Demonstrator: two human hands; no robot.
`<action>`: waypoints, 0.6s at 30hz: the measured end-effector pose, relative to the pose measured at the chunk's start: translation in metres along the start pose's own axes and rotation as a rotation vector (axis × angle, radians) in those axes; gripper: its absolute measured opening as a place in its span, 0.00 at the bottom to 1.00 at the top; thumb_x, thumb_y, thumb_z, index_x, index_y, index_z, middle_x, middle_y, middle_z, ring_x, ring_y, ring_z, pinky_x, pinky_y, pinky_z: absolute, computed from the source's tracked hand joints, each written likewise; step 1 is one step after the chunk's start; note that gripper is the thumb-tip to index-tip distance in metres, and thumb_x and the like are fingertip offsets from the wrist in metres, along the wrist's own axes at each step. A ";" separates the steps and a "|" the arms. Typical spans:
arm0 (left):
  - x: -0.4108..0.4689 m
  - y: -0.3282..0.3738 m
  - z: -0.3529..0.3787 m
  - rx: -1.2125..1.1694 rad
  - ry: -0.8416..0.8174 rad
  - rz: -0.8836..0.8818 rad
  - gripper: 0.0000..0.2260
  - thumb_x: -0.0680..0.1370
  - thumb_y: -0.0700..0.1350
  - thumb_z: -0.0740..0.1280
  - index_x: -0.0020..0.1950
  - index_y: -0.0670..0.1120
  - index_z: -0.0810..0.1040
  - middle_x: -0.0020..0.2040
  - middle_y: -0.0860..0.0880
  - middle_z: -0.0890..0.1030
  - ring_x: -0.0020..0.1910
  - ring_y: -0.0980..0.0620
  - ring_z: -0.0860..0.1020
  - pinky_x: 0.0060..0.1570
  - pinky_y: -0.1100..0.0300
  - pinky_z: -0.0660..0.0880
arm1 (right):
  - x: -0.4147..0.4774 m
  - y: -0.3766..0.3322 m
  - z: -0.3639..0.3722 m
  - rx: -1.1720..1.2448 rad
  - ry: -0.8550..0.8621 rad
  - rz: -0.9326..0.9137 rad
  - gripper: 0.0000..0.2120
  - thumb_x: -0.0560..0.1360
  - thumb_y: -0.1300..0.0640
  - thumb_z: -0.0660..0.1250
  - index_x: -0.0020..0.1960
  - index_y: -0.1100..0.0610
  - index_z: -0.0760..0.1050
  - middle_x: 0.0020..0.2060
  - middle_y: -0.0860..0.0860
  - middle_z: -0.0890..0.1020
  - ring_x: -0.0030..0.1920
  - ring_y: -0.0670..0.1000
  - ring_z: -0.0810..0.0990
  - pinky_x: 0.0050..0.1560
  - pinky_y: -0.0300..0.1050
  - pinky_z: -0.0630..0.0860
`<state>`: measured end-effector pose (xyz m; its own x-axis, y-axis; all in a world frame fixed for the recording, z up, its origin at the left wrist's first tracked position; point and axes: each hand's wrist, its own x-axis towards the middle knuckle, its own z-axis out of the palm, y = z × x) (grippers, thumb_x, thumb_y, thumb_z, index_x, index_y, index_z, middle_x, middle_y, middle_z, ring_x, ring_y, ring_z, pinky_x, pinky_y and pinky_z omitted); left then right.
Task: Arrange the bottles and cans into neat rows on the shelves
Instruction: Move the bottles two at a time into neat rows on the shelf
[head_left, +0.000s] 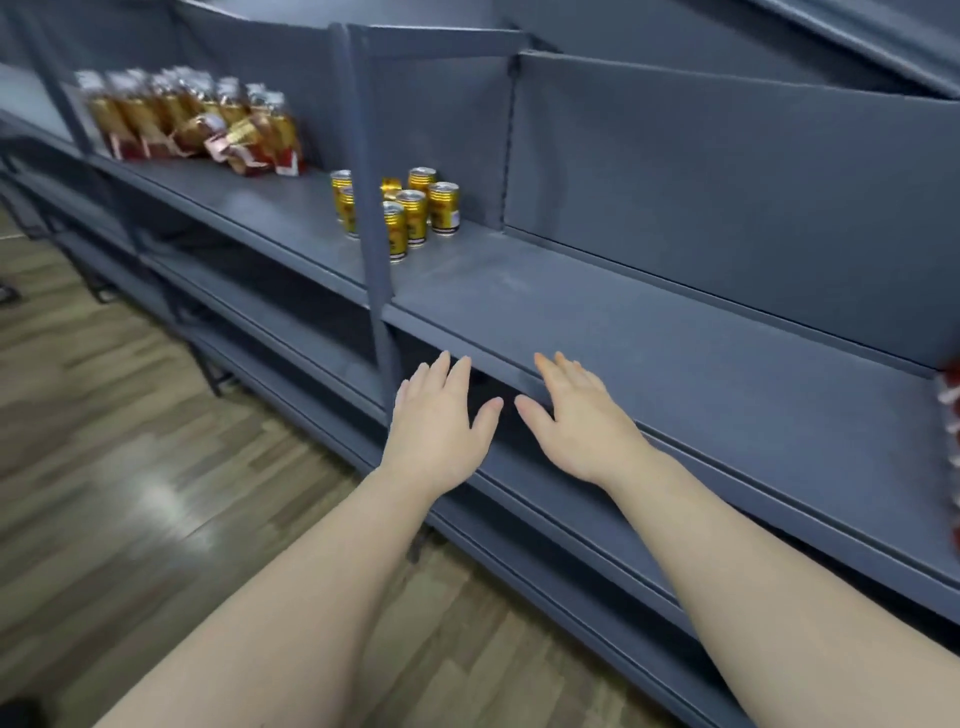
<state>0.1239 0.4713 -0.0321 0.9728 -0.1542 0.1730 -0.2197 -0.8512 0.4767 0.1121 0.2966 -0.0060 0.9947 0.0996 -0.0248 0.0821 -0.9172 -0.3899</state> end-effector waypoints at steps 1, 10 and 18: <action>0.003 -0.017 -0.007 0.005 0.011 -0.019 0.30 0.83 0.59 0.57 0.80 0.46 0.57 0.81 0.45 0.57 0.80 0.44 0.53 0.78 0.47 0.51 | 0.012 -0.015 0.007 -0.006 -0.011 -0.022 0.31 0.84 0.41 0.51 0.82 0.52 0.48 0.81 0.52 0.50 0.81 0.53 0.46 0.79 0.50 0.47; 0.016 -0.153 -0.065 0.038 0.088 -0.261 0.30 0.83 0.59 0.56 0.80 0.46 0.58 0.81 0.46 0.57 0.80 0.43 0.53 0.78 0.46 0.51 | 0.103 -0.145 0.069 -0.012 -0.168 -0.261 0.32 0.84 0.40 0.52 0.82 0.52 0.49 0.81 0.52 0.52 0.80 0.52 0.47 0.78 0.50 0.48; 0.038 -0.246 -0.103 0.112 0.134 -0.483 0.30 0.83 0.59 0.56 0.80 0.46 0.58 0.81 0.46 0.58 0.80 0.41 0.54 0.77 0.46 0.52 | 0.196 -0.228 0.117 -0.034 -0.281 -0.427 0.31 0.84 0.40 0.51 0.82 0.51 0.48 0.81 0.52 0.52 0.81 0.52 0.47 0.78 0.51 0.50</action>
<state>0.2077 0.7269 -0.0542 0.9417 0.3294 0.0686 0.2687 -0.8590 0.4358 0.2809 0.5701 -0.0303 0.8176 0.5635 -0.1183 0.4838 -0.7838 -0.3894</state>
